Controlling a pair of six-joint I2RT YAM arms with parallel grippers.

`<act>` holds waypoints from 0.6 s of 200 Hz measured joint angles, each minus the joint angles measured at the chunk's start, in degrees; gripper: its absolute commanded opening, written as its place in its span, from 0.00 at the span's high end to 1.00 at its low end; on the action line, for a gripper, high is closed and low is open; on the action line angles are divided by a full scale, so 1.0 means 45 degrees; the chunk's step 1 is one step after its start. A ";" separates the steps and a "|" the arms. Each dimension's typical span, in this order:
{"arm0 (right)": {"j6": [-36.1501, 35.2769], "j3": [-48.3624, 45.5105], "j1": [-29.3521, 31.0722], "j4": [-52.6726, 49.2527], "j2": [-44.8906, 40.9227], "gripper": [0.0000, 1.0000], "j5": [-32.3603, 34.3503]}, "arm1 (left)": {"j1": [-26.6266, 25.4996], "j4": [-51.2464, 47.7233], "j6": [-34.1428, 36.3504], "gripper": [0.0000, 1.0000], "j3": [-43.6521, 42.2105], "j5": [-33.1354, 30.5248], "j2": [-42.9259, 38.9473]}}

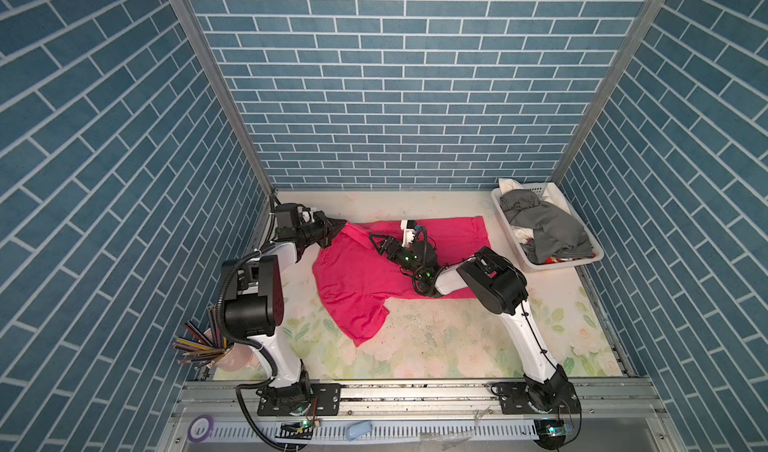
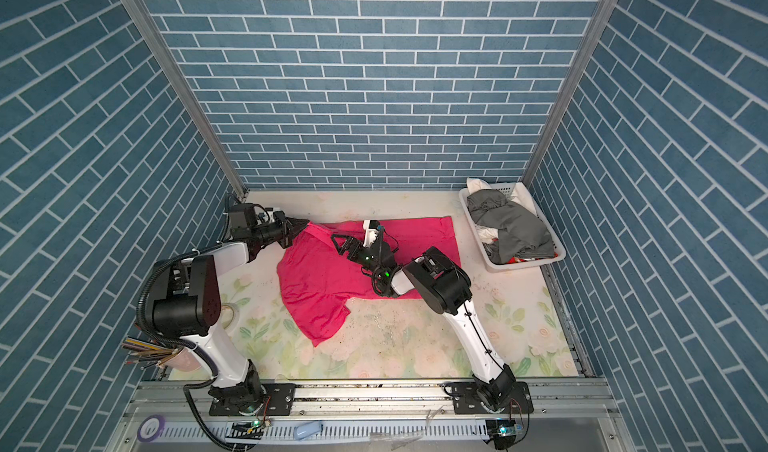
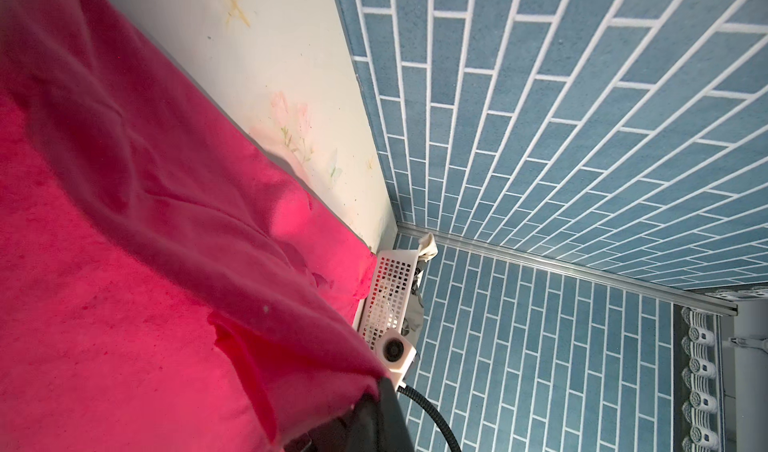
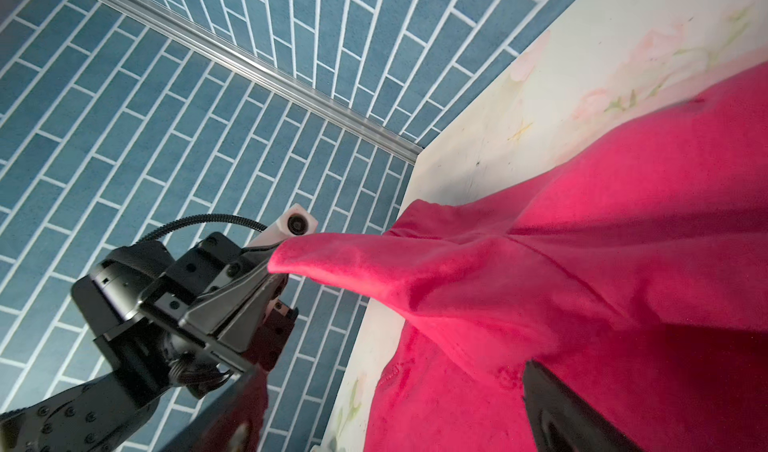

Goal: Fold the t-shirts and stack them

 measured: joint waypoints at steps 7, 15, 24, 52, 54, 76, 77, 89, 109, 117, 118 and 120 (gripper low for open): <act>0.0000 -0.0248 0.0015 0.0078 -0.0185 0.04 -0.0010 | 0.0000 0.0000 0.0049 1.00 -0.0024 -0.0029 0.0058; 0.0000 -0.0461 0.0029 0.0121 -0.0369 0.04 -0.0015 | 0.0000 -0.0005 0.0092 1.00 -0.0073 -0.0044 0.0112; -0.0005 -0.0665 0.0034 0.0117 -0.0593 0.04 -0.0019 | 0.0000 0.0000 0.0146 1.00 -0.0136 -0.0058 0.0175; 0.0000 -0.0821 0.0044 -0.0704 -0.1200 0.03 0.0000 | 0.0010 -0.0019 0.0330 1.00 -0.0384 -0.0078 0.0272; 0.0000 -0.0821 0.0044 -0.0855 -0.1253 0.03 0.0015 | 0.0015 -0.0015 0.0350 1.00 -0.0403 -0.0078 0.0287; 0.0000 -0.0466 0.0039 -0.3167 -0.1812 0.02 0.0180 | 0.0053 -0.0010 0.0491 1.00 -0.0491 -0.0078 0.0491; 0.0000 -0.0413 0.0039 -0.3332 -0.1826 0.02 0.0189 | 0.0058 -0.0010 0.0495 1.00 -0.0491 -0.0078 0.0500; 0.0010 0.0073 0.0039 -0.4459 -0.1875 0.02 0.0223 | 0.0117 -0.0005 0.0534 1.00 -0.0495 -0.0078 0.0714; 0.0044 0.0787 0.0068 -0.6105 -0.1860 0.06 0.0160 | 0.0243 -0.0015 0.0583 1.00 -0.0427 -0.0078 0.1103; 0.0044 0.1083 0.0102 -0.6703 -0.1841 0.07 0.0146 | 0.0272 -0.0015 0.0583 1.00 -0.0374 -0.0083 0.1248; 0.0044 0.1141 0.0107 -0.6819 -0.1836 0.07 0.0146 | 0.0272 -0.0015 0.0578 1.00 -0.0369 -0.0083 0.1258; 0.0044 0.1219 0.0126 -0.6970 -0.1826 0.08 0.0151 | 0.0277 -0.0015 0.0583 1.00 -0.0350 -0.0087 0.1287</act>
